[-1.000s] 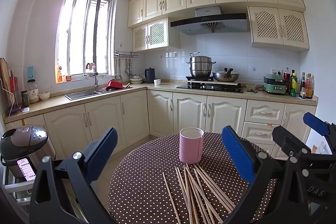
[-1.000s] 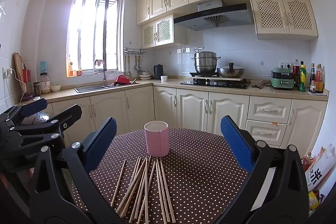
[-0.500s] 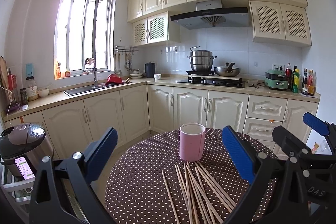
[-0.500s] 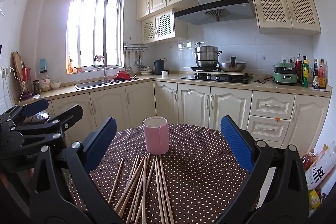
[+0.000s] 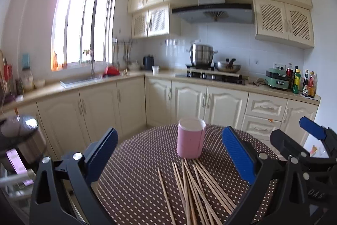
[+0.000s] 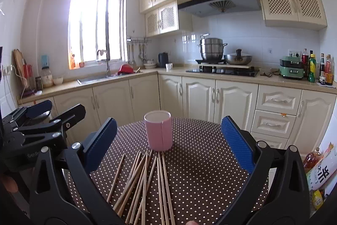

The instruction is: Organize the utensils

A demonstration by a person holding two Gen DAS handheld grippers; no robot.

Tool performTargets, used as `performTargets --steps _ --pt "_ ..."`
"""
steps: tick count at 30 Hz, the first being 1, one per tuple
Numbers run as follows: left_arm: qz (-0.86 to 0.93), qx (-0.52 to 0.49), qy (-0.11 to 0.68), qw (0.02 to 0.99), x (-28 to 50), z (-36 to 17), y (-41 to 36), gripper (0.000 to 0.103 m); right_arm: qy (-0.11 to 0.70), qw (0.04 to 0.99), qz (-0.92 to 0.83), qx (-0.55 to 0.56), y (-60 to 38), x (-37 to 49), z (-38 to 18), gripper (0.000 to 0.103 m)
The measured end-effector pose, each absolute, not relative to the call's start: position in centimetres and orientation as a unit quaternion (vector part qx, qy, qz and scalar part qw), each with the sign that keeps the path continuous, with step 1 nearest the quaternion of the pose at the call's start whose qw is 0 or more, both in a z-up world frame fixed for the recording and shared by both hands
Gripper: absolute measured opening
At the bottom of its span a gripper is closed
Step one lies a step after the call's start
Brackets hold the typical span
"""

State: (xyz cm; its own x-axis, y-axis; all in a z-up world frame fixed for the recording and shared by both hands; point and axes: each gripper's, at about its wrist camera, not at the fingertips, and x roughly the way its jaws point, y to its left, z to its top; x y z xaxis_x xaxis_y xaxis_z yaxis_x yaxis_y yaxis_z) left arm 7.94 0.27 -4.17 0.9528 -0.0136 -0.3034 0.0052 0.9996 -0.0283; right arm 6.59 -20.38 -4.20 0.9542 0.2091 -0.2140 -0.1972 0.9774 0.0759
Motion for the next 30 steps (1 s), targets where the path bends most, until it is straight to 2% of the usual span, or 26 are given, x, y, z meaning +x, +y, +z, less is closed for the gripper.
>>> performTargets --steps 8,17,20,22,26,30 --pt "-0.001 -0.004 0.24 0.971 11.8 -7.9 0.8 0.098 0.167 0.977 0.123 0.039 -20.4 9.6 -6.6 0.097" --pt "0.005 -0.025 0.39 0.92 17.7 -15.8 4.7 0.098 0.27 0.953 0.132 0.047 -20.6 14.5 -11.5 0.096" --pt "0.016 -0.017 0.422 0.906 19.0 -18.2 5.1 0.096 0.3 0.942 0.142 0.045 -20.4 15.9 -13.2 0.089" --pt "0.012 -0.023 0.442 0.897 19.9 -19.5 5.3 0.086 0.322 0.934 0.149 0.045 -20.2 16.8 -14.2 0.082" --pt "0.009 -0.027 0.472 0.881 21.8 -21.3 5.5 0.077 0.364 0.918 0.158 0.026 -19.7 19.0 -16.0 0.073" --pt "0.013 -0.019 0.486 0.874 23.0 -21.8 4.9 0.069 0.408 0.894 0.183 0.01 -19.0 21.0 -17.5 0.058"
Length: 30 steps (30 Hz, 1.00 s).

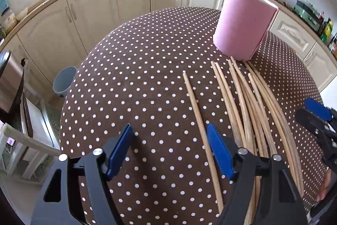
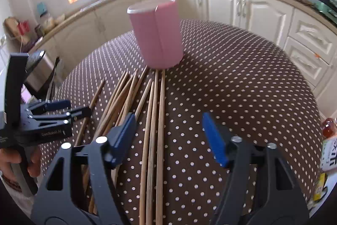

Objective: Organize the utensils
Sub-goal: 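Lower the left tool and close it on a wooden chopstick while the right tool grasps another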

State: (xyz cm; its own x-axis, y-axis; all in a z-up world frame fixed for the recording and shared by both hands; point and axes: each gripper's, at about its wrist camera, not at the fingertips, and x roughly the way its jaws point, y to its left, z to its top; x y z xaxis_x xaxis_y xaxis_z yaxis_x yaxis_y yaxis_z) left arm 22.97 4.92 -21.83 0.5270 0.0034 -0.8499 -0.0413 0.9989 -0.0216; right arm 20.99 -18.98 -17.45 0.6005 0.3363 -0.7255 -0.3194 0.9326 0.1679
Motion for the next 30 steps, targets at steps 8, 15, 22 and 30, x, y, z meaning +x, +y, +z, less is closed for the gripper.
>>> performTargets --steps 8,15,22,30 --pt "0.026 -0.006 0.495 0.869 24.3 -21.3 4.0 0.048 0.454 0.867 0.2 -0.032 -18.0 24.1 -18.7 0.039" --pt "0.02 -0.001 0.501 0.865 26.3 -21.4 3.8 0.035 0.498 0.835 0.221 -0.077 -16.2 26.8 -18.9 0.026" --pt "0.017 0.011 0.512 0.859 27.8 -21.3 3.3 0.032 0.559 0.79 0.235 -0.093 -15.6 29.6 -18.5 0.019" --pt "0.003 0.021 0.518 0.855 27.4 -21.3 2.3 0.015 0.576 0.777 0.215 -0.133 -13.7 30.3 -19.0 0.018"
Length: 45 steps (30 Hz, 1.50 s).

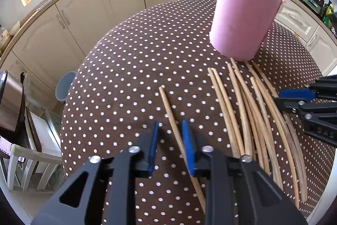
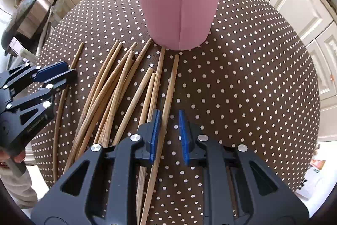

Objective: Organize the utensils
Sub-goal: 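Lower the left tool and close it on a wooden chopstick while the right tool grasps another, then lift the left tool's chopstick upright over the pink cup while the right tool carries its chopstick there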

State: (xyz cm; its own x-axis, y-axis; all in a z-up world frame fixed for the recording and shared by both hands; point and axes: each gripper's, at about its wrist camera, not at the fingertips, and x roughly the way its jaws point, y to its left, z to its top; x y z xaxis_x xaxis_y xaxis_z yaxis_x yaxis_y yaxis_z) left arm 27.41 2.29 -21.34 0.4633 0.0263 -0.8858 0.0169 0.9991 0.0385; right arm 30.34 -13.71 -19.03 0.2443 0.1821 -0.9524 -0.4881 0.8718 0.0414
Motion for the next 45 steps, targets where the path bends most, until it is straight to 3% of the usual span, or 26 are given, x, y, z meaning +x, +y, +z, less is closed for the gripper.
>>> performTargets --steps 4,11,15,31,38,45 --pt "-0.007 0.024 0.518 0.855 27.3 -21.2 1.4 0.005 0.568 0.786 0.2 -0.141 -12.6 30.6 -19.2 0.007" --pt "-0.032 -0.002 0.499 0.866 26.7 -18.6 1.2 0.005 0.557 0.799 0.206 -0.094 -14.8 29.1 -18.2 0.006" --pt "-0.056 -0.009 0.464 0.884 26.0 -14.8 0.4 0.005 0.526 0.816 0.235 -0.057 -16.3 27.7 -15.0 0.006" --pt "-0.105 -0.036 0.256 0.96 24.3 1.6 -1.8 0.005 0.298 0.918 0.262 0.0 -19.3 24.6 1.3 0.006" --pt "-0.1 -0.073 0.181 0.976 27.3 4.0 -3.0 0.005 0.229 0.944 0.239 0.015 -19.3 25.9 5.2 0.006" --pt "-0.084 -0.124 0.12 0.981 30.0 5.0 -2.4 0.005 0.201 0.955 0.219 0.021 -19.3 28.3 5.4 0.006"
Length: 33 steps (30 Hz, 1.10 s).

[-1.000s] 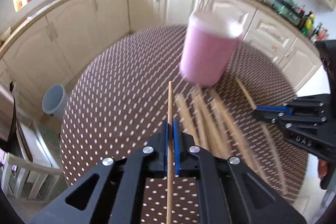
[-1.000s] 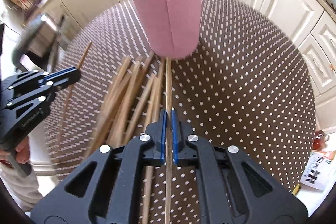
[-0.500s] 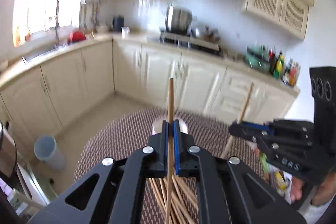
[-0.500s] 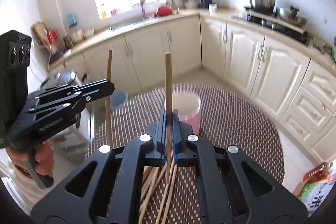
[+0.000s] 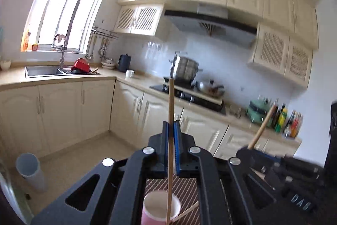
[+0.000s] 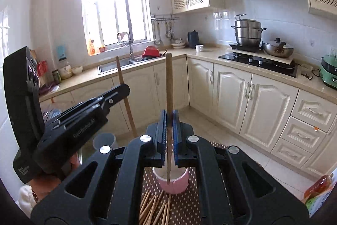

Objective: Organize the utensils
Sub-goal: 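Lift the left tool's chopstick upright over the pink cup while the right tool carries its chopstick there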

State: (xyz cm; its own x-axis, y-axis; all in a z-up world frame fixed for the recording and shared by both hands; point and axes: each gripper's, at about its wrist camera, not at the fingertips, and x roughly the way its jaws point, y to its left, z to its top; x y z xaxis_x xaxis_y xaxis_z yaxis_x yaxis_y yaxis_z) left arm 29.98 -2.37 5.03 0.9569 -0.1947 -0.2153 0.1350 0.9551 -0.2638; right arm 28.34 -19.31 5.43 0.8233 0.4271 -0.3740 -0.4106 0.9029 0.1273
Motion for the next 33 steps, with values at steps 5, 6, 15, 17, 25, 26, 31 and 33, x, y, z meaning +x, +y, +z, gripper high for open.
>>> performTargets --steps 5,6,15,17,25,26,31,33 --pt "-0.075 -0.122 0.107 0.984 31.6 4.5 -2.8 0.005 0.195 0.957 0.216 0.023 -19.2 29.7 4.8 0.006" --pt "-0.074 -0.119 0.106 0.984 31.7 4.1 -2.8 0.005 0.194 0.957 0.215 0.023 -19.1 30.0 4.4 0.006" --pt "-0.075 -0.097 0.126 0.984 33.9 -1.1 -3.2 0.005 0.234 0.949 0.209 0.018 -18.6 31.5 -0.1 0.006" --pt "-0.078 -0.092 0.127 0.985 34.0 -2.0 -3.3 0.005 0.238 0.948 0.208 0.021 -18.5 31.6 -0.6 0.006" --pt "-0.084 -0.065 0.155 0.982 34.2 -5.8 -3.6 0.005 0.258 0.943 0.21 0.019 -17.8 31.6 -3.0 0.006" --pt "-0.083 -0.061 0.157 0.982 34.2 -6.2 -3.7 0.005 0.261 0.942 0.21 0.018 -17.7 31.6 -3.4 0.006" --pt "-0.082 -0.043 0.17 0.981 34.1 -7.7 -4.1 0.005 0.265 0.941 0.209 0.024 -17.8 31.6 -4.2 0.006" --pt "-0.081 -0.038 0.165 0.982 33.9 -7.8 -4.1 0.005 0.265 0.941 0.209 0.025 -17.8 31.6 -4.3 0.006"
